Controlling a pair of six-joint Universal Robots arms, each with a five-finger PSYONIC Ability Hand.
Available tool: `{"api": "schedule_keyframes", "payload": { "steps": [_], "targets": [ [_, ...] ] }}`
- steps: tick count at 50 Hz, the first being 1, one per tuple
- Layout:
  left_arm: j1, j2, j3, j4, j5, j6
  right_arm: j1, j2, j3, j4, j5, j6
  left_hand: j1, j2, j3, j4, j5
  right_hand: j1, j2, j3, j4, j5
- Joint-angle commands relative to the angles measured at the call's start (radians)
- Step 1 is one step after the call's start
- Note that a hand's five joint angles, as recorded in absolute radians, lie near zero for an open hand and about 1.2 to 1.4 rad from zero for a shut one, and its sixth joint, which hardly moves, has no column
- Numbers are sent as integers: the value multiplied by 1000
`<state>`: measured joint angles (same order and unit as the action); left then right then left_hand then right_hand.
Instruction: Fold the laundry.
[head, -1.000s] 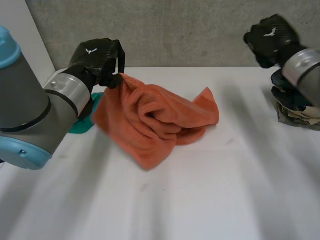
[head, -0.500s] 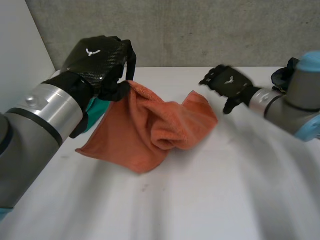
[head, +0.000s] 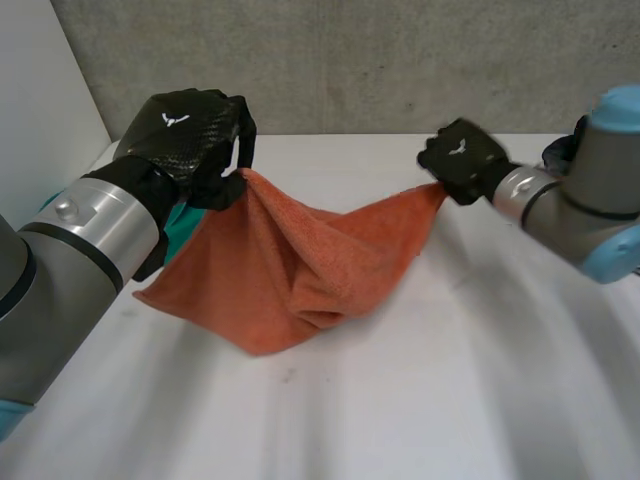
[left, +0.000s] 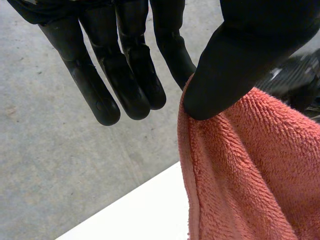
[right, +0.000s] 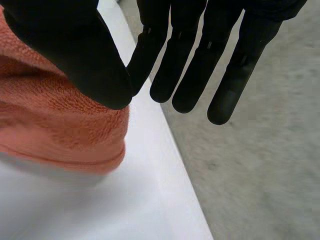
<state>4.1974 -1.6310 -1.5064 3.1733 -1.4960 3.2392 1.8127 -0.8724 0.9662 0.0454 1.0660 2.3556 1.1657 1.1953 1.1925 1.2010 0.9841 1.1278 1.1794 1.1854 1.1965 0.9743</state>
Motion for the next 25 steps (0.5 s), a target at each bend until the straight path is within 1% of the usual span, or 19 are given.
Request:
{"api": "schedule_keyframes", "payload": {
  "steps": [1,2,5,6,9,10,11,13,14,16,17,18,20,21,25],
  "targets": [
    [12,-12,0,53,2,1,-105,-284,281,135,-8,-19,231,201,204,195,238,268,217,211,200,247],
    [13,-18,0,56,3,1,-124,-337,339,216,-12,-42,231,201,204,195,238,268,217,211,200,247],
    [13,-62,3,66,3,1,-131,-411,417,354,-17,-96,231,201,204,195,238,268,217,211,200,247],
    [13,-75,3,68,3,1,-136,-443,466,443,-6,-139,231,201,204,195,238,268,217,211,200,247],
    [13,-122,3,68,3,1,-138,-459,540,554,6,-202,231,201,204,195,238,268,217,211,200,247],
    [13,-136,3,68,3,1,-136,-459,578,606,-4,-226,231,201,204,195,238,268,217,211,200,247],
    [13,-147,3,68,3,1,-135,-459,592,622,-9,-234,231,201,204,195,238,268,217,211,200,247],
    [13,-185,3,68,3,1,-133,-459,611,626,-9,-228,231,201,204,195,238,268,217,211,200,247],
    [13,-196,5,68,3,1,-130,-456,614,617,-11,-208,231,201,204,195,238,113,61,55,44,92],
    [13,-222,5,68,3,1,-130,-444,605,593,-11,-182,231,201,204,195,238,-79,-130,-136,-148,-100],
    [15,-227,5,68,3,1,-133,-432,591,573,-9,-161,231,201,204,195,238,-214,-265,-271,-282,-235],
    [15,-230,5,68,3,1,-136,-410,550,521,-1,-109,231,201,204,195,238,-447,-499,-505,-516,-468],
    [13,-231,0,68,3,1,-138,-404,514,476,3,-55,231,201,204,195,238,-575,-627,-633,-644,-596],
    [12,-231,-3,68,3,1,-138,-402,472,428,9,24,231,201,204,195,238,-657,-709,-715,-726,-678],
    [3,-216,-20,60,3,1,-138,-402,404,398,11,129,231,201,204,195,238,-714,-765,-771,-782,-735]
  ]
}}
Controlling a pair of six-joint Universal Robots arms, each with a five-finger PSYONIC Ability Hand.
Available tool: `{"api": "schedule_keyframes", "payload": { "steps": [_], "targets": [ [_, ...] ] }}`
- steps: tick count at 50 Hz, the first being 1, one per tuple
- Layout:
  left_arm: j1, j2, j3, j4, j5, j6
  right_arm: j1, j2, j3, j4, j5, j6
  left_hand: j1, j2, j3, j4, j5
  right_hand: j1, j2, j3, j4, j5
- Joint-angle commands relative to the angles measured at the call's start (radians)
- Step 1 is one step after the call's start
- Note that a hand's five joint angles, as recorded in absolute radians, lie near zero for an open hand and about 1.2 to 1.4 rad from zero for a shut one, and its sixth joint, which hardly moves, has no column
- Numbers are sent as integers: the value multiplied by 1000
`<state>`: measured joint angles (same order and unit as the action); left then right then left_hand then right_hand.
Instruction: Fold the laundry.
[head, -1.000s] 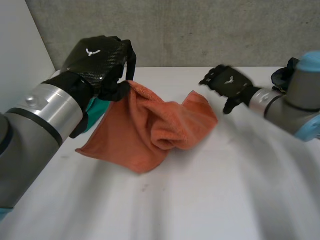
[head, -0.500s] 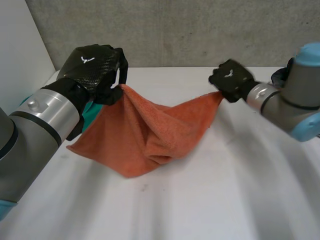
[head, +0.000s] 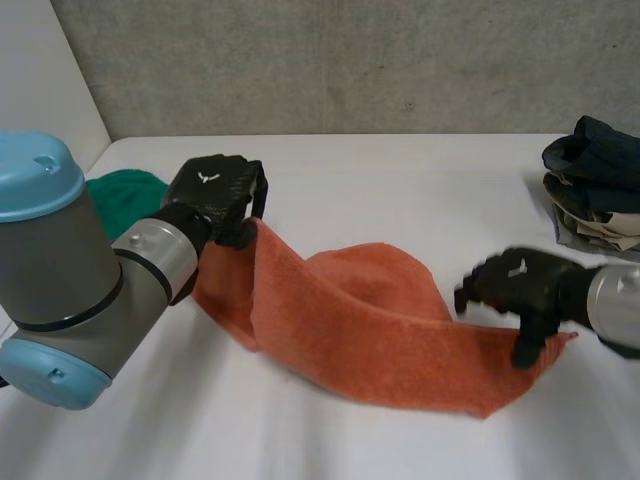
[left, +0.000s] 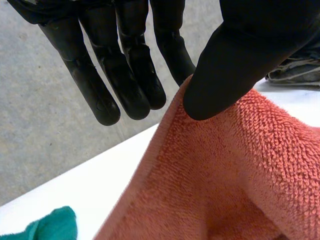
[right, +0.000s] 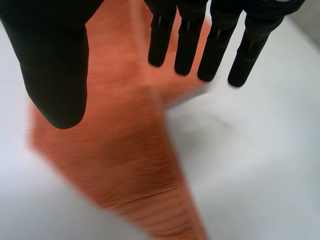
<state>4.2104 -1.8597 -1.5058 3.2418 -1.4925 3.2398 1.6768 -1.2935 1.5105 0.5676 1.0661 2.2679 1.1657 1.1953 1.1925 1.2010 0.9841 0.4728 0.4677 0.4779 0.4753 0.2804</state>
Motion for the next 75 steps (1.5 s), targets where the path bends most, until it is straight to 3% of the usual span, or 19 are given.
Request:
{"api": "schedule_keyframes", "payload": {
  "steps": [1,9,21,28,32,35,40,45,50,57,59,66,75],
  "targets": [
    [-12,17,-25,-10,-2,0,0,20,-151,-124,12,226,231,201,204,195,238,-73,-68,-79,-76,-56],
    [-12,117,-97,-2,-2,0,17,134,-187,-104,29,230,231,201,204,195,238,-109,-104,-114,-111,-91],
    [3,148,-155,19,-2,0,70,180,-93,-135,313,136,231,201,204,195,238,-53,-48,-58,-56,-35],
    [29,137,-182,39,0,0,67,183,7,-235,316,131,231,201,204,195,238,-50,-45,-55,-53,-32],
    [31,134,-192,67,0,0,73,191,31,-247,328,130,231,201,204,195,238,184,189,179,181,202],
    [34,123,-188,88,0,2,75,198,33,-250,328,128,231,201,204,195,238,910,915,905,907,928],
    [59,79,-146,139,0,21,78,184,-7,-307,321,133,231,201,204,195,238,924,929,918,921,941],
    [80,-18,7,225,-2,106,89,139,-153,-463,333,153,231,201,204,195,238,924,929,918,921,941],
    [118,-114,318,323,-6,207,109,96,-340,-650,386,242,231,201,204,195,238,924,929,918,921,941],
    [125,-118,535,519,-6,203,116,45,-397,-1049,425,401,231,201,204,195,238,924,929,918,921,941],
    [123,-115,538,588,-5,201,112,20,-385,-1072,423,409,231,201,204,195,238,924,929,918,921,941],
    [120,-52,405,596,-6,207,110,6,-323,-1069,422,412,231,201,204,195,238,924,929,918,921,941],
    [111,60,-61,558,-11,235,97,11,-77,-1037,393,407,231,201,204,195,238,924,929,918,921,941]
  ]
}}
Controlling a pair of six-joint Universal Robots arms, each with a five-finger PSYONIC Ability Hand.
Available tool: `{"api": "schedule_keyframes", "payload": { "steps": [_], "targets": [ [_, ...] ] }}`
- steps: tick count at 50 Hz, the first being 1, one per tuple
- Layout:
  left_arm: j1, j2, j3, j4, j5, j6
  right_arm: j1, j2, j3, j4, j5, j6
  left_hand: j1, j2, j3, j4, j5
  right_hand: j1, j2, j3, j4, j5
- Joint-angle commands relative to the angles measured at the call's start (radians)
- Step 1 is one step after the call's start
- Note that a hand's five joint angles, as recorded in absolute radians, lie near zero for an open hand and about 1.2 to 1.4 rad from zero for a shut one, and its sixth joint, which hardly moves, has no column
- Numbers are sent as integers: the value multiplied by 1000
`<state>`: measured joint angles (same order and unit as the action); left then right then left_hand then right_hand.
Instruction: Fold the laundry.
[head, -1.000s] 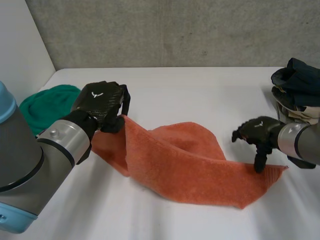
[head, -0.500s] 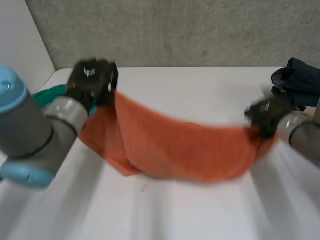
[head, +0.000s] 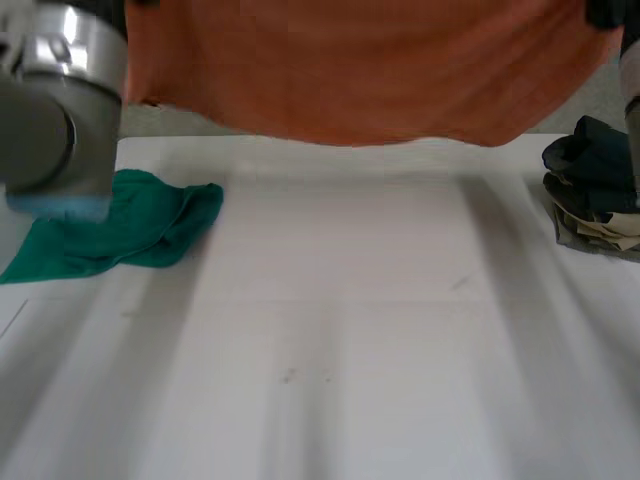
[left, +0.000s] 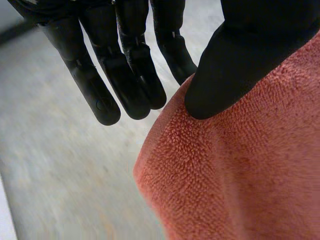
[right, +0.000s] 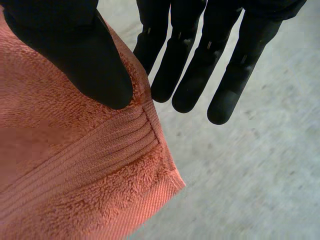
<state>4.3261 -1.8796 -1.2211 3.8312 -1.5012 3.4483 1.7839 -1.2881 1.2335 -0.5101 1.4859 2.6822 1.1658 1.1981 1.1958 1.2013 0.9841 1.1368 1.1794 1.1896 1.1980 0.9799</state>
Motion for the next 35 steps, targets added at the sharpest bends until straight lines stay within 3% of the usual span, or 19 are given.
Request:
{"api": "schedule_keyframes", "payload": {
  "steps": [1,8,14,19,23,26,35],
  "targets": [
    [-5,85,-398,-30,-2,32,-11,6,233,50,-38,-7,230,198,200,195,238,259,217,207,198,242],
    [-3,39,-658,-22,10,69,-21,6,529,94,-183,-18,230,198,200,195,238,259,217,207,198,242],
    [9,-45,-686,-33,42,66,-70,7,583,96,-208,-22,205,172,175,169,212,259,217,207,198,242],
    [38,-55,-690,-56,101,66,-81,7,572,96,-208,-22,-467,-499,-497,-502,-460,259,217,207,198,242],
    [101,-50,-692,-91,151,66,-90,9,574,96,-210,-21,-535,-568,-565,-571,-528,259,217,207,198,242],
    [161,-35,-689,-134,194,66,-103,16,577,96,-211,-22,-720,-752,-750,-755,-713,259,217,207,198,242],
    [314,-18,-687,-257,331,71,-106,33,581,96,-210,-22,-723,-756,-753,-759,-716,259,217,207,198,242]
  ]
}}
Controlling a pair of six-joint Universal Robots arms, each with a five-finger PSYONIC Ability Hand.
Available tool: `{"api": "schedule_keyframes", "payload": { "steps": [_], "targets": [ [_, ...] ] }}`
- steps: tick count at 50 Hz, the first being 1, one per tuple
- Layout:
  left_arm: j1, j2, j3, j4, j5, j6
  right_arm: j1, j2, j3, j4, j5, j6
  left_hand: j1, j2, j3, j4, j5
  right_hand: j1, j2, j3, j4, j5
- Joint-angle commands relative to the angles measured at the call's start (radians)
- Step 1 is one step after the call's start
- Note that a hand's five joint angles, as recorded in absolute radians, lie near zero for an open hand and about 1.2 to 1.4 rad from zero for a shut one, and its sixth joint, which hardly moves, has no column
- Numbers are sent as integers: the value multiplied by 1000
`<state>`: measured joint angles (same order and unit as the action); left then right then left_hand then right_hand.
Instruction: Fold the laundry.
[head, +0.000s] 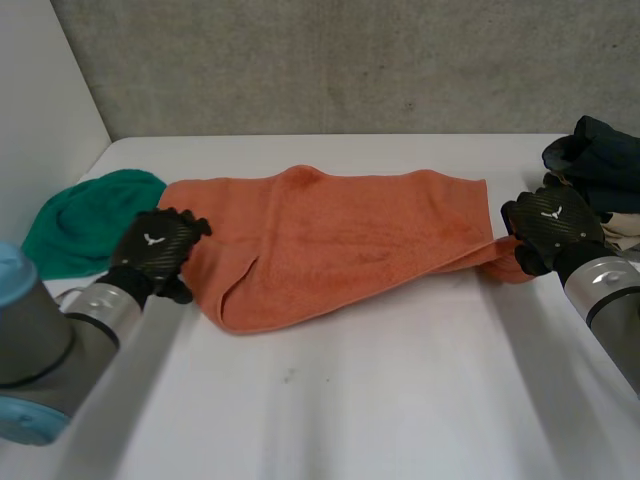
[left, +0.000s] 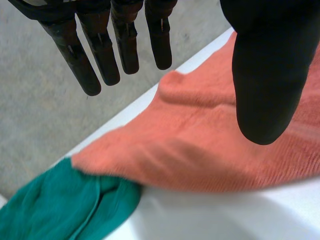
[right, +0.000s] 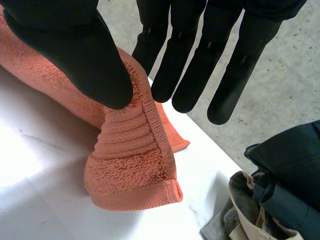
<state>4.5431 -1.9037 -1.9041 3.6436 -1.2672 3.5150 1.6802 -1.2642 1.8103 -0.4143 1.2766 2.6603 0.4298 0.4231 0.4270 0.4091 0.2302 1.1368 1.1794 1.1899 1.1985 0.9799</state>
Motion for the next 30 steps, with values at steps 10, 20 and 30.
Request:
{"api": "schedule_keyframes", "payload": {
  "steps": [10,20,30],
  "targets": [
    [139,-80,129,-97,377,54,7,46,3,0,6,0,54,60,57,75,79,259,217,206,198,242],
    [34,-311,605,-435,379,119,9,55,12,2,12,-2,54,60,57,75,79,259,217,206,198,242],
    [-1,-552,968,-732,374,334,6,63,21,0,10,-3,48,55,51,69,73,259,217,206,198,242]
  ]
}}
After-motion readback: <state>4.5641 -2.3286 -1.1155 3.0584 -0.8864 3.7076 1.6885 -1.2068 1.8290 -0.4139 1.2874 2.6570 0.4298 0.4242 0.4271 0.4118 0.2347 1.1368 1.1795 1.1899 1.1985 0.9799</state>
